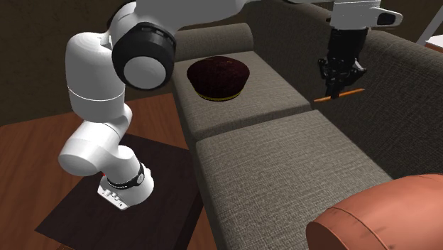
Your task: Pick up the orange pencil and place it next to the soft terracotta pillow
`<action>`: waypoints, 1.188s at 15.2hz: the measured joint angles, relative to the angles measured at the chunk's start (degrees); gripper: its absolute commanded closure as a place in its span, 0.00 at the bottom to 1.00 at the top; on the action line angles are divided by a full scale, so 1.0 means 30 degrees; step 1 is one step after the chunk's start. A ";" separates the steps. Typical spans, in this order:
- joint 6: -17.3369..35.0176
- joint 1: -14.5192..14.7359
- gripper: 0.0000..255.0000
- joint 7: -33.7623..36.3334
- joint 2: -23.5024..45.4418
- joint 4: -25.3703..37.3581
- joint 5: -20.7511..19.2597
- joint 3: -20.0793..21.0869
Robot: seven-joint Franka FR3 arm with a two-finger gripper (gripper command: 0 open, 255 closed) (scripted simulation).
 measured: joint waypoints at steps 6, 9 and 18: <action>0.1755 -0.0420 1.00 0.0326 -0.0505 -0.2274 0.0183 0.0005; 0.2556 -0.0560 1.00 0.0520 -0.0711 -0.3304 0.0235 0.0011; 0.4909 -0.0896 1.00 0.1015 -0.0828 -0.5825 0.0170 -0.0068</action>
